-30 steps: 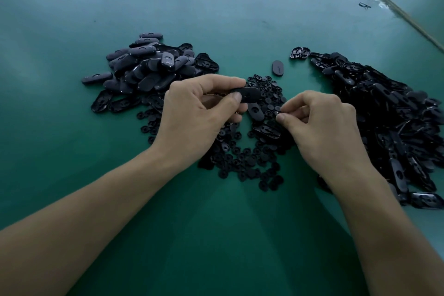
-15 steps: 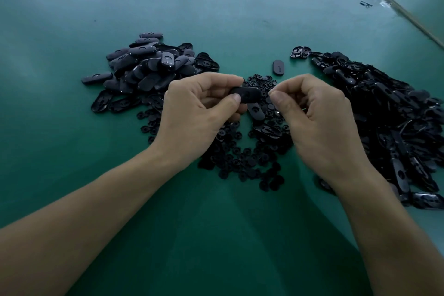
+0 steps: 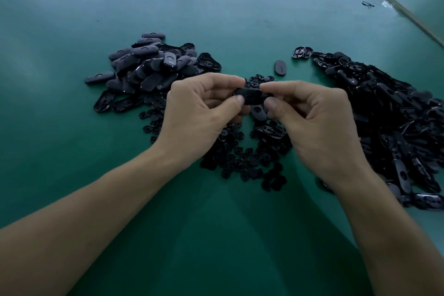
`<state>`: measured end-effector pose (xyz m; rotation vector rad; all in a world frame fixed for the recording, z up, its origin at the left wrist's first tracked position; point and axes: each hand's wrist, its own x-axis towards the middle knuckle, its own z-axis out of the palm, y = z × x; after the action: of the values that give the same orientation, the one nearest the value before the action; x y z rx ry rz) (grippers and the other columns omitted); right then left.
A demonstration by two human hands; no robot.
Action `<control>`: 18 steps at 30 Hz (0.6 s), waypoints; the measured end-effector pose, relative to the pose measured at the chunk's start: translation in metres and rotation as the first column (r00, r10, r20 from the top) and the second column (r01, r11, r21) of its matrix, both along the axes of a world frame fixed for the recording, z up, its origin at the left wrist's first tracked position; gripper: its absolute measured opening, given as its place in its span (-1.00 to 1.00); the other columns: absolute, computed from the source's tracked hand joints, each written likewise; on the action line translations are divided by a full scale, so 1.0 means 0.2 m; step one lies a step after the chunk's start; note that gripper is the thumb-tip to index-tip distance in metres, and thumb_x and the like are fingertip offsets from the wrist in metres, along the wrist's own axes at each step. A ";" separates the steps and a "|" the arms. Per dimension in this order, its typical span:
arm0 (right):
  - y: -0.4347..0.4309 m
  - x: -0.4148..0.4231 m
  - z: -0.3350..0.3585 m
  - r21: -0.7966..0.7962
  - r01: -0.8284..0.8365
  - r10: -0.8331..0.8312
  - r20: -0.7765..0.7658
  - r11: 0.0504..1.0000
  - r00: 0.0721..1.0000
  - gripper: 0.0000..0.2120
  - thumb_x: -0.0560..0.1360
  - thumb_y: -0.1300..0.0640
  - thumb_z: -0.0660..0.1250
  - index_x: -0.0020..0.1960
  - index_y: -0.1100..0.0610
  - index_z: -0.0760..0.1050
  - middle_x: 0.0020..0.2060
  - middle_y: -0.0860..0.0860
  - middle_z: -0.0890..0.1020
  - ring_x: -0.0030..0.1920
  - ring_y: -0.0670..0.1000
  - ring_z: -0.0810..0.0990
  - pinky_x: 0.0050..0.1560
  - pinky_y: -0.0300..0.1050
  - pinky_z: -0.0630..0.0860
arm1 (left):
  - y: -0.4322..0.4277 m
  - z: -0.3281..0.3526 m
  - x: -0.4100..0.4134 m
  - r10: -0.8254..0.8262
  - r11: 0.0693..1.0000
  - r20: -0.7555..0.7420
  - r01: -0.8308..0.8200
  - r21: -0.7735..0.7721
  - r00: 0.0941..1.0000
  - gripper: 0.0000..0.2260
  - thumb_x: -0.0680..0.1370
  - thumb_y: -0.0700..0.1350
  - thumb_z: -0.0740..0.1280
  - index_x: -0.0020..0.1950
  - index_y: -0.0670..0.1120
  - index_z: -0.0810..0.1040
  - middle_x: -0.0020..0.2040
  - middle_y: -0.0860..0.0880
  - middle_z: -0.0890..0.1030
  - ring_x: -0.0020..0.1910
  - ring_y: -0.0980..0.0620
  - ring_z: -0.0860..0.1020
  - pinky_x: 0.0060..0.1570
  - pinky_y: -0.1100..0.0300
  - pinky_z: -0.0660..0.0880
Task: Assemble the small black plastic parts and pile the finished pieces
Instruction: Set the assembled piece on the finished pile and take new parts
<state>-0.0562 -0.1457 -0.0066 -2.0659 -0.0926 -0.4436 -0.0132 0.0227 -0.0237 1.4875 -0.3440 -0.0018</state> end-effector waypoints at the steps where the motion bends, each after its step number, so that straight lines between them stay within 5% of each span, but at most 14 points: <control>1: 0.00 0.00 0.00 0.007 0.000 0.000 -0.001 1.000 1.000 -0.78 0.54 0.23 0.43 0.12 0.00 0.67 -0.21 -0.13 0.70 -0.17 -0.09 0.69 -0.02 -0.12 0.63 | 0.00 0.00 0.00 -0.001 1.000 -0.004 0.001 -0.005 1.000 -0.82 0.52 -0.39 0.42 0.02 -0.14 0.65 -0.18 -0.04 0.73 -0.20 0.01 0.73 -0.22 0.25 0.62; 12: 0.00 0.01 0.02 0.367 -0.039 0.071 -0.073 0.930 0.995 -0.81 0.47 0.37 0.47 -0.07 0.09 0.60 -0.30 -0.01 0.71 -0.29 -0.09 0.68 -0.24 -0.34 0.53 | 0.00 0.00 0.00 -0.021 0.999 -0.003 0.020 -0.034 1.000 -0.83 0.52 -0.38 0.42 0.03 -0.16 0.64 -0.18 -0.03 0.74 -0.21 0.01 0.73 -0.25 0.26 0.61; 18: 0.00 0.01 0.02 0.374 -0.028 0.059 -0.071 0.927 0.996 -0.83 0.50 0.37 0.43 -0.09 0.11 0.66 -0.35 -0.04 0.68 -0.32 -0.15 0.64 -0.26 -0.37 0.50 | 0.00 0.00 0.00 -0.026 0.999 0.013 0.026 -0.019 1.000 -0.82 0.51 -0.37 0.43 0.03 -0.13 0.65 -0.19 -0.04 0.73 -0.20 0.02 0.73 -0.25 0.26 0.62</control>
<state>-0.0545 -0.1450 -0.0023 -1.6996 -0.0038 -0.3209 -0.0123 0.0228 -0.0228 1.4643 -0.3723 -0.0100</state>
